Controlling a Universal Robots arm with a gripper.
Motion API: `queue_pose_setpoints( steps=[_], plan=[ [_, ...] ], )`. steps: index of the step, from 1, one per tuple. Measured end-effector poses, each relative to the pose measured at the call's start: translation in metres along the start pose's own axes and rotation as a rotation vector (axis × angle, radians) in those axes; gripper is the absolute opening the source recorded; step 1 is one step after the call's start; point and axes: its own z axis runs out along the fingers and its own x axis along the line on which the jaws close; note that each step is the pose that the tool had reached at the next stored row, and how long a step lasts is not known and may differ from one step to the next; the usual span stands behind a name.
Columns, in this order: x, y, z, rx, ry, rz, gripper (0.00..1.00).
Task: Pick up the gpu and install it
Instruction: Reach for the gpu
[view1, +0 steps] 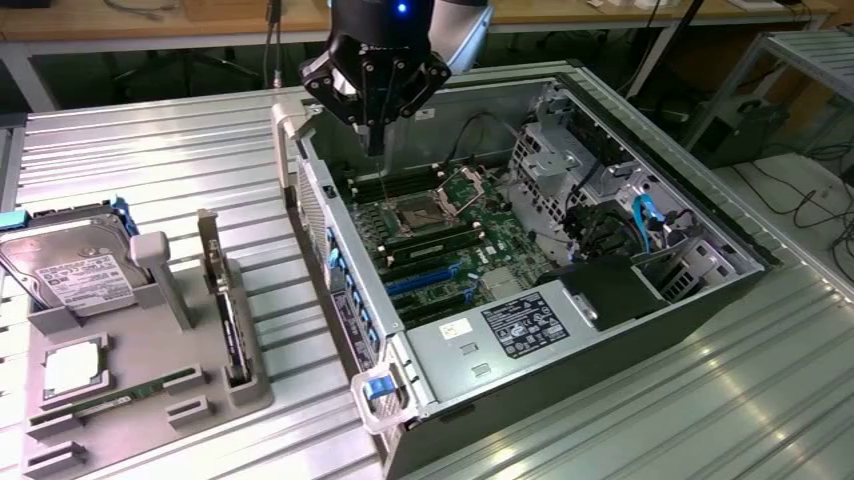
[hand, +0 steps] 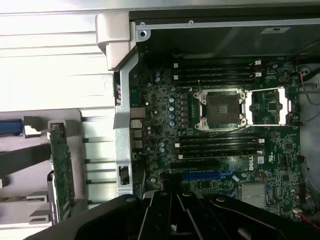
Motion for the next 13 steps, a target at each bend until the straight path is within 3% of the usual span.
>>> queue_pose_setpoints(
  steps=[13],
  plan=[
    [0.0060,-0.0088,-0.0005,-0.0005,0.0008,-0.019,0.11]
  ],
)
